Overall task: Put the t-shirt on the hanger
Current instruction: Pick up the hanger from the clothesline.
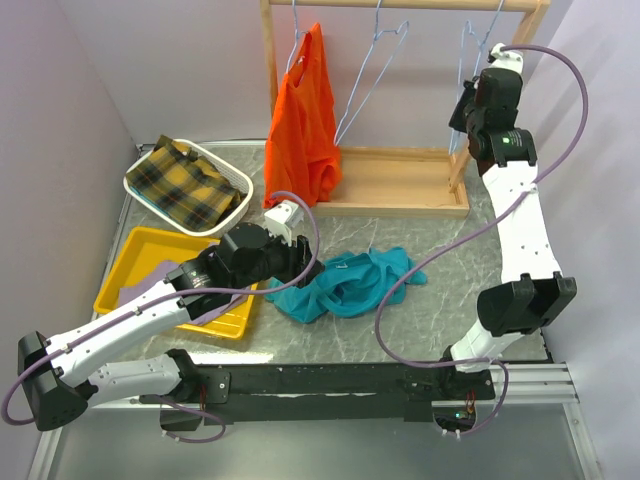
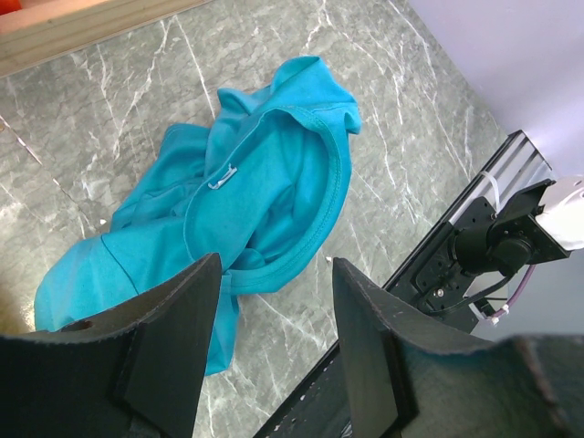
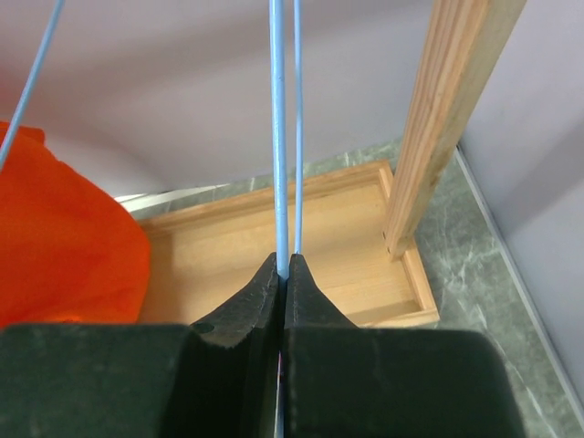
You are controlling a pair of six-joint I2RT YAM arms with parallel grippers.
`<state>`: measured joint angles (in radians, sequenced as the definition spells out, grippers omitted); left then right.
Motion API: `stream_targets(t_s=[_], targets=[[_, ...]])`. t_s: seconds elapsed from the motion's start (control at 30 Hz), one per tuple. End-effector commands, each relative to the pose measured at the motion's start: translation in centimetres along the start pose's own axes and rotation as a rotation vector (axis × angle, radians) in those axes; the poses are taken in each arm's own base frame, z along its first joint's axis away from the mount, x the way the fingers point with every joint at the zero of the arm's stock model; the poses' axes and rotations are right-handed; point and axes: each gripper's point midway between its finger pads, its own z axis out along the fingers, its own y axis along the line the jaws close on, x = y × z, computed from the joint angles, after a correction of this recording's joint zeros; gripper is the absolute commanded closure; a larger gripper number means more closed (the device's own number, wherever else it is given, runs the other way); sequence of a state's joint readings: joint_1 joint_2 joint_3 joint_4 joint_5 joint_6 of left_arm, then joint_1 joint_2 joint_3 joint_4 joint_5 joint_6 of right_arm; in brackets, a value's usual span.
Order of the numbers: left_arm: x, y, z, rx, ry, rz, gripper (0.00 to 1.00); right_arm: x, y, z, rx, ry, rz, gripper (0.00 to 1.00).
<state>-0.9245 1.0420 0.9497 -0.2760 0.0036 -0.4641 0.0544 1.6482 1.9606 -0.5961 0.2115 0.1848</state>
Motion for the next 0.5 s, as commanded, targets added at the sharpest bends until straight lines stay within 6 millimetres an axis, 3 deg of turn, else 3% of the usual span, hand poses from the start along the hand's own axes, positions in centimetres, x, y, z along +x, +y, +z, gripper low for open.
stream_targets(t_s=[0.0,0.3,0.47], targets=[[-1.1,-0.6,-0.7,0.025,-0.040,0.018,0.43,-3.3,0.6,-3.1,-0.078,-0.111,-0.012,1.00],[-1.1,-0.6,-0.6,0.025,-0.039,0.019,0.43,-6.8,1.4,-5.0,-0.130,-0.225,-0.046,1.00],[-1.1,-0.5,-0.5,0.021,-0.041,0.015,0.43,-6.5,1.3,-5.7,-0.139,-0.223,-0.047,1.00]])
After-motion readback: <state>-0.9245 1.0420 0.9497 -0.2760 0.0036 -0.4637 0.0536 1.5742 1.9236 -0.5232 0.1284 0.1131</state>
